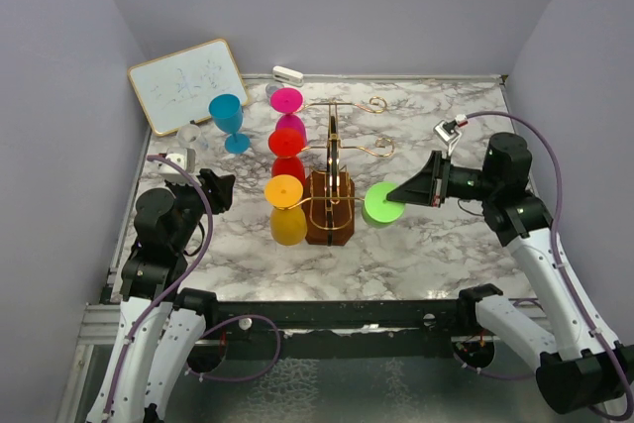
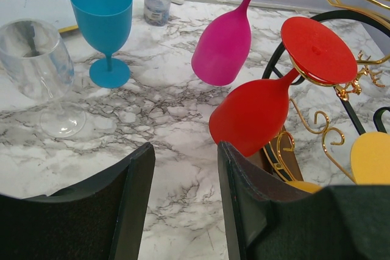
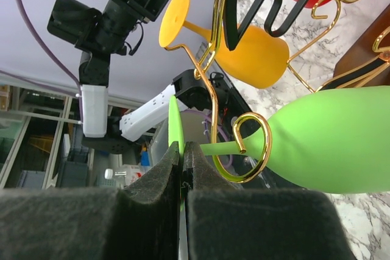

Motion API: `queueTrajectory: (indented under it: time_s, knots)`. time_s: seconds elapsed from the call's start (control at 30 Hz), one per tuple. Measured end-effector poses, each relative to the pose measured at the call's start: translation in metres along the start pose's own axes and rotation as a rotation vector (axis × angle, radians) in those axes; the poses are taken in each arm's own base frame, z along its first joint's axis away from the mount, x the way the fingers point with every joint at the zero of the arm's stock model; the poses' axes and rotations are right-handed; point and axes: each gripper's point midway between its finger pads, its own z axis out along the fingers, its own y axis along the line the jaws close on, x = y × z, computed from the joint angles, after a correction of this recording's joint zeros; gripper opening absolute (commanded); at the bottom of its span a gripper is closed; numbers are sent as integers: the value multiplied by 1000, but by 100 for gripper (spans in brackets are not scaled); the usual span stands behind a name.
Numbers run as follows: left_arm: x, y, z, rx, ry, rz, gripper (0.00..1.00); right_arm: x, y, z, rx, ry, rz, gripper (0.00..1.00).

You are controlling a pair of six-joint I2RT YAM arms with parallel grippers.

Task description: Take the wine glass off the wine glass rack

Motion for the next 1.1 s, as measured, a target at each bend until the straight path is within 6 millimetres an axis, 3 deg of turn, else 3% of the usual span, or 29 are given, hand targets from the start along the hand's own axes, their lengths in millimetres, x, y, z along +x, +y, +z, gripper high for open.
queueTrajectory:
  time_s: [0.5,0.8,0.93,1.1]
  knots:
    - [0,0,0,0,2,0,49,-20,-22,18,41,-22,28,1]
    - [0,0,0,0,2,0,48,-50,-10,17,70,-122,-49,1]
    - [0,0,0,0,2,0,49,-60,-20,16,137,-173,-74,1]
    - [1,1,1,-3,5,0,49,-76,-50,6,325,-268,-115,1]
